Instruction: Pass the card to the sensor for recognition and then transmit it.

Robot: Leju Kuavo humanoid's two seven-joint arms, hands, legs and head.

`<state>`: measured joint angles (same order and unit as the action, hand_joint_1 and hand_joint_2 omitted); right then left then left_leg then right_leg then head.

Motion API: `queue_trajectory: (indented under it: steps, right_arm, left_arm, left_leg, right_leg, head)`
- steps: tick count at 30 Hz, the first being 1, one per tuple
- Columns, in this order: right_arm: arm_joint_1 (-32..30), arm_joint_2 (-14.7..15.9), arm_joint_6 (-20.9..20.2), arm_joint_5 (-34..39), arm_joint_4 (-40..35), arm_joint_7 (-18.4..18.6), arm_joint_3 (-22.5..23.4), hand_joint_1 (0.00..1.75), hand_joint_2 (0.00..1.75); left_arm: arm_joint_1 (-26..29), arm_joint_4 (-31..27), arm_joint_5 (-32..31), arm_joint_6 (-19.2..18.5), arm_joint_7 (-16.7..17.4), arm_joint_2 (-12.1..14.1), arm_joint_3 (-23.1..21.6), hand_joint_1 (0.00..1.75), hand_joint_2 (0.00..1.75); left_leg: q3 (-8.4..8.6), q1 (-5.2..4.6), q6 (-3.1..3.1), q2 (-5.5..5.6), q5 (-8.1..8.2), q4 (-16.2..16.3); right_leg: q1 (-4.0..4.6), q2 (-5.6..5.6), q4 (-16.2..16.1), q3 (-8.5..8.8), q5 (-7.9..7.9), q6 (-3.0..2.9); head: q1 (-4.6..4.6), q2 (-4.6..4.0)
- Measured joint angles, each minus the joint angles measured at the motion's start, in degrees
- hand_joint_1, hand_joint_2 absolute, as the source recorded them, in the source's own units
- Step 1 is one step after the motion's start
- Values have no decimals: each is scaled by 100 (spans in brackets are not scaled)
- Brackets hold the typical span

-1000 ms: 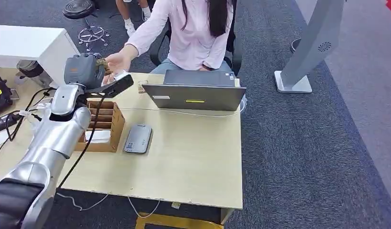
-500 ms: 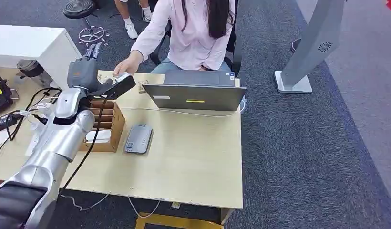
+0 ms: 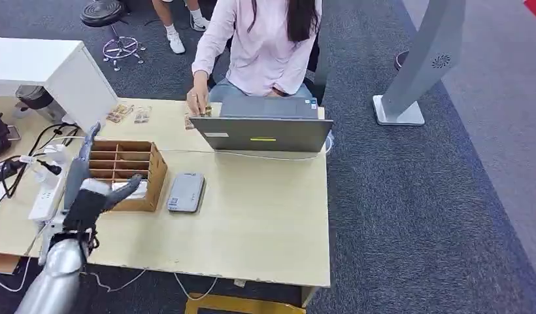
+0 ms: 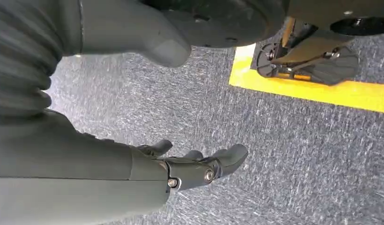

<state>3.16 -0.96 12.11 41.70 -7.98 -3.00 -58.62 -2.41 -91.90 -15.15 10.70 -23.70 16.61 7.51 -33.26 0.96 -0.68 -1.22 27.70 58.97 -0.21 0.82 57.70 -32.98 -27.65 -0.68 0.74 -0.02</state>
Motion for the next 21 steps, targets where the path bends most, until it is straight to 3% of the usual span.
queue_trajectory:
  steps: [1, 3, 5, 7, 9, 12, 14, 17, 18, 20, 21]
  right_arm:
    - [-13, 0, 15, 35, 0, -21, 0, 0, 175]
    - [-16, 0, 37, 96, 0, -63, 7, 0, 175]
    - [-17, 0, 61, 155, 0, -98, 26, 0, 175]
    - [-45, 0, 87, 214, 2, -107, 35, 0, 175]
    - [-48, 0, 94, 240, 9, -103, 35, 0, 175]
    - [-51, 0, 103, 299, 13, -74, 35, 0, 175]
    - [-50, 0, 109, 332, 13, -35, 35, 0, 175]
    - [-52, 0, 111, 369, 15, -20, 35, 0, 175]
    - [-51, 0, 116, 387, 15, -15, 35, 0, 175]
    - [-46, 0, 131, 413, 15, -7, 35, 0, 175]
    - [-46, 0, 138, 413, 13, -6, 35, 0, 0]
  left_arm:
    - [274, -221, 363, -320, -226, -121, 444, 0, 175]
    - [620, -456, 1045, -868, -368, -308, 1150, 0, 175]
    - [861, -567, 1680, -1691, -371, -591, 2128, 0, 175]
    - [888, -532, 2004, -2800, -287, -861, 3227, 0, 175]
    - [848, -432, 2125, -3510, -115, -1122, 4257, 0, 175]
    - [673, -79, 2305, -4058, 133, -1427, 5500, 0, 175]
    - [512, 380, 2712, -4147, 489, -1587, 6111, 0, 175]
    - [410, 1097, 2947, -4224, 554, -1765, 6823, 0, 175]
    - [386, 1305, 2947, -4230, 554, -1821, 6969, 0, 0]
    - [341, 1772, 2925, -4235, 561, -1982, 7233, 0, 0]
    - [327, 1976, 2923, -4246, 585, -2081, 7334, 0, 0]
  left_leg:
    - [-3, 1, 0, 9, 0, 0]
    - [-8, 1, 0, 21, 0, -4]
    - [-3, 3, -3, 14, 6, -7]
    - [-3, 6, -3, 20, 5, -7]
    - [2, 5, -3, 18, 5, -7]
    - [3, 5, -3, 22, 5, -7]
    - [1, 3, -3, 32, 5, -7]
    - [5, 2, -3, 33, 5, -7]
    - [4, 1, -3, 41, 5, -7]
    - [3, -3, -3, 49, 5, -6]
    - [3, -3, -2, 51, 5, -6]
  right_leg:
    - [0, -9, 0, 0, -5, 2]
    - [1, -24, 0, 5, -8, 0]
    - [2, -18, 0, 9, -9, -3]
    - [5, -25, 0, 7, -10, -3]
    - [5, -24, 0, 9, -10, -4]
    - [4, -31, 0, 12, -10, -4]
    - [3, -40, 0, 16, -10, -4]
    - [2, -42, 0, 16, -10, -4]
    - [1, -48, 0, 17, -10, -4]
    - [-2, -56, -1, 19, -11, -3]
    - [-2, -59, -2, 21, -13, 0]
  head:
    - [2, 0]
    - [0, 0]
    - [7, 0]
    - [2, 0]
    - [4, 0]
    - [2, 0]
    - [4, 0]
    - [4, 0]
    - [2, 0]
    - [2, 0]
    - [2, 0]
